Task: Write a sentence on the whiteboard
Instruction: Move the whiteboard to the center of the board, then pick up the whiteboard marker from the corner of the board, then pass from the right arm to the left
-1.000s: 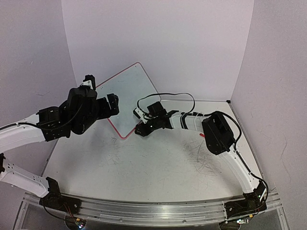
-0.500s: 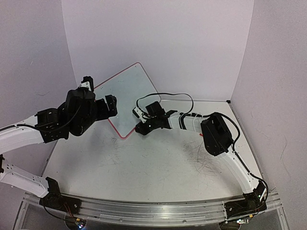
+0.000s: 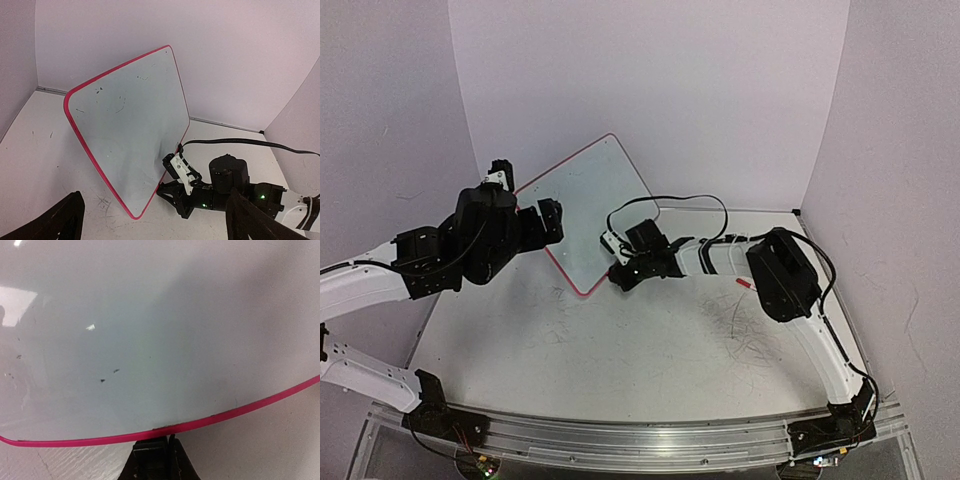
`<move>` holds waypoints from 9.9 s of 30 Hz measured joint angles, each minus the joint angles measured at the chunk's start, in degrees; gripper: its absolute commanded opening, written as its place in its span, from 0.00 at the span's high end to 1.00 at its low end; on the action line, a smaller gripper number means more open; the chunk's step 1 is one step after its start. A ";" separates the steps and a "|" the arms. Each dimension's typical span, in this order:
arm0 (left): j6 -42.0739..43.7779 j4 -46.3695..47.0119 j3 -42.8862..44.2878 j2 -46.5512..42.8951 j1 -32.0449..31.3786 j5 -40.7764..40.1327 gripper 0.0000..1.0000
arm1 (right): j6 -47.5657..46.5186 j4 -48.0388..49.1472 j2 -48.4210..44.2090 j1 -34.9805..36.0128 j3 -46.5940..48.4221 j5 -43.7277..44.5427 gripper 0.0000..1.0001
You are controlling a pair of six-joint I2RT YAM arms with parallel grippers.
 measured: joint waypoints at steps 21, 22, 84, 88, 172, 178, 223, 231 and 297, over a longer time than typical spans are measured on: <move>-1.77 0.16 -2.95 -7.11 0.07 5.11 0.00 | 20.02 10.95 -29.34 8.94 -46.55 16.07 1.00; -1.75 0.15 -3.33 -8.90 0.07 5.77 0.00 | 21.54 11.30 -30.06 9.77 -47.87 17.35 1.00; -10.97 -5.55 -16.05 -10.58 0.17 19.32 0.00 | 5.10 10.69 -62.39 -33.82 -63.81 10.59 0.08; -11.89 -5.20 -17.29 -10.60 0.17 19.52 0.00 | 0.22 11.02 -55.20 -34.89 -59.37 4.98 0.10; -12.14 -6.08 -16.31 -3.81 0.17 17.43 0.37 | 11.73 6.09 -55.20 -34.81 -60.02 8.08 0.02; -12.13 -9.30 -13.54 0.64 0.95 14.11 0.42 | 12.16 3.21 -53.90 -34.79 -59.55 8.43 0.03; -1.33 -12.69 -1.31 -14.01 5.09 30.20 0.07 | 7.14 -3.16 -39.02 -35.63 -55.20 1.52 0.94; -0.55 -10.03 0.96 -12.55 5.09 33.88 0.06 | 10.14 -1.84 -46.15 -35.45 -61.80 4.46 1.00; -2.84 6.84 -0.02 13.62 1.91 71.99 0.87 | -0.73 6.51 -66.06 12.90 -58.68 -9.05 1.00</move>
